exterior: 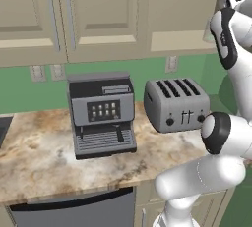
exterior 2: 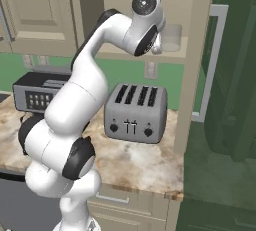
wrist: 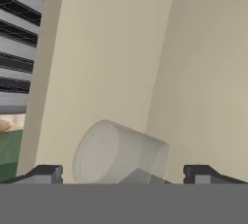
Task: There is a bowl on the dining counter. Grab a lemon wedge from the fridge and place it in the bowl. Then get the liquor bottle and glass cup from the cabinet and place them next to the bowl.
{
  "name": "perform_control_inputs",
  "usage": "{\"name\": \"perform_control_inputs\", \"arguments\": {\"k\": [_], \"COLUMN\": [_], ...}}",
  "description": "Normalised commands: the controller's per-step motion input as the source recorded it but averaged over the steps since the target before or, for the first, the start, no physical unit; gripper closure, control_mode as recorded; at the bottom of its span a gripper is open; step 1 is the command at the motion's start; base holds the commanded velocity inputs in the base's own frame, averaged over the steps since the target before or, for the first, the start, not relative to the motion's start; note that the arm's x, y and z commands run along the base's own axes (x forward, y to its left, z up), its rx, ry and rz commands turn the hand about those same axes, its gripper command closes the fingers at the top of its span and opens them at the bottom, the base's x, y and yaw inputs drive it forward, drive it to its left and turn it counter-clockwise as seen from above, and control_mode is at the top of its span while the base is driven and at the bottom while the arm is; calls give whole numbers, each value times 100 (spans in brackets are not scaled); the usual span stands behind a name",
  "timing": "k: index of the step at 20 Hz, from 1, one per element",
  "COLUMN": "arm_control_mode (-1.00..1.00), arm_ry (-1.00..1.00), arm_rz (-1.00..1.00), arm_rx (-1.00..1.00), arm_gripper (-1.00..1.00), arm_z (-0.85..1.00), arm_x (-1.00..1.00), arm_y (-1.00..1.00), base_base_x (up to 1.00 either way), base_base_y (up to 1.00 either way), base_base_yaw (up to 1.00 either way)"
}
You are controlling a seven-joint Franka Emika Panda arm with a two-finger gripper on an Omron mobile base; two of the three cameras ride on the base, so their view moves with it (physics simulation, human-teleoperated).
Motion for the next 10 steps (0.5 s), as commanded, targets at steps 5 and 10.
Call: {"name": "perform_control_inputs", "arguments": {"k": [5, 10], "arm_control_mode": [-100, -100], "arm_ry": [2, 5], "arm_rz": [0, 0], "arm_rx": [0, 0], "arm_gripper": [-100, -100], "arm_z": [-6, -6], "arm_x": [18, 17], "arm_y": [0, -1], "base_base_x": [0, 0], "base_base_y": [0, 0], "base_base_yaw": [0, 0]}}
